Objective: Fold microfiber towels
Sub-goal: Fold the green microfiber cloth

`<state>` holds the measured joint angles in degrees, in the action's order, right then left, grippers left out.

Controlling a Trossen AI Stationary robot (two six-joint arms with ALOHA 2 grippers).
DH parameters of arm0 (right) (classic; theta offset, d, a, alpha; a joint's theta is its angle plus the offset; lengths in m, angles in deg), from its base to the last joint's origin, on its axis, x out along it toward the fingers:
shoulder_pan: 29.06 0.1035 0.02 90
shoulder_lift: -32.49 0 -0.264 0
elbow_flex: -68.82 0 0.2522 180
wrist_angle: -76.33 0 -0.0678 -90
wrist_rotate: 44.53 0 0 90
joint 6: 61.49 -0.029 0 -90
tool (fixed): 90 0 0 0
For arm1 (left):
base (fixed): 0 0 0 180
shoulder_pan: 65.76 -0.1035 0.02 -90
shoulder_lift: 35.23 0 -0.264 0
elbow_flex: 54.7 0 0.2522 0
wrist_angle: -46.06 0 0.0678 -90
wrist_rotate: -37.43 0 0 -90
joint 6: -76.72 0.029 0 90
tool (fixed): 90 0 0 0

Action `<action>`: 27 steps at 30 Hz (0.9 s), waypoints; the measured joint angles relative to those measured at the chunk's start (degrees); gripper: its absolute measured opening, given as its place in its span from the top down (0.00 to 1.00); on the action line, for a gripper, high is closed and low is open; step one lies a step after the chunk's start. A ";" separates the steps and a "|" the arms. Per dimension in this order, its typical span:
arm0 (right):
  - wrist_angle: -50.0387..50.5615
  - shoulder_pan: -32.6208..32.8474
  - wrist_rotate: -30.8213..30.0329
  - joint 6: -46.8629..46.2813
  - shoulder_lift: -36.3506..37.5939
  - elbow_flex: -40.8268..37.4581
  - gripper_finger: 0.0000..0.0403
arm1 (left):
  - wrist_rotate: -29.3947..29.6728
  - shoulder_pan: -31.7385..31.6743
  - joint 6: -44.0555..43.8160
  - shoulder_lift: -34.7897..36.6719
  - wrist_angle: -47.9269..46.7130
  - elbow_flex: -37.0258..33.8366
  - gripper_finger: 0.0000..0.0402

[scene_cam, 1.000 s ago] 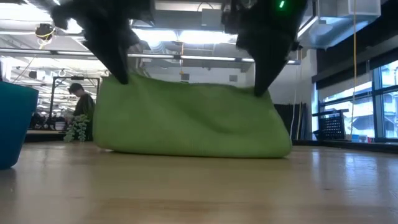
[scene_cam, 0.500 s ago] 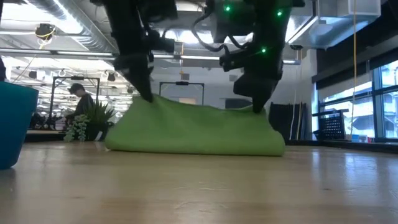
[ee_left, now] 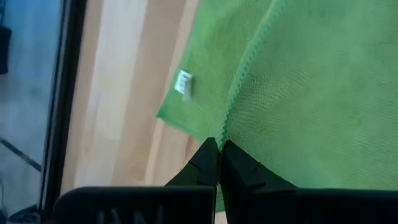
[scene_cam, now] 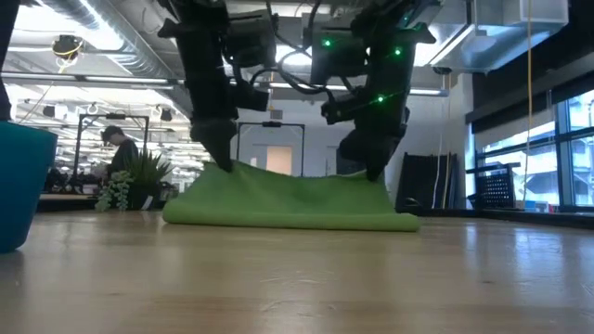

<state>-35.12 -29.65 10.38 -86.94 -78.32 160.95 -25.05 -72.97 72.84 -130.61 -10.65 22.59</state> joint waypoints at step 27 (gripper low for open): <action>-0.31 -2.68 1.77 1.61 0.00 0.04 0.50 | 0.62 -3.71 6.00 -1.81 6.45 0.04 0.82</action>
<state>-35.43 -32.33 12.15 -85.33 -78.32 160.99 -24.43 -76.68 78.84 -132.41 -4.20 22.64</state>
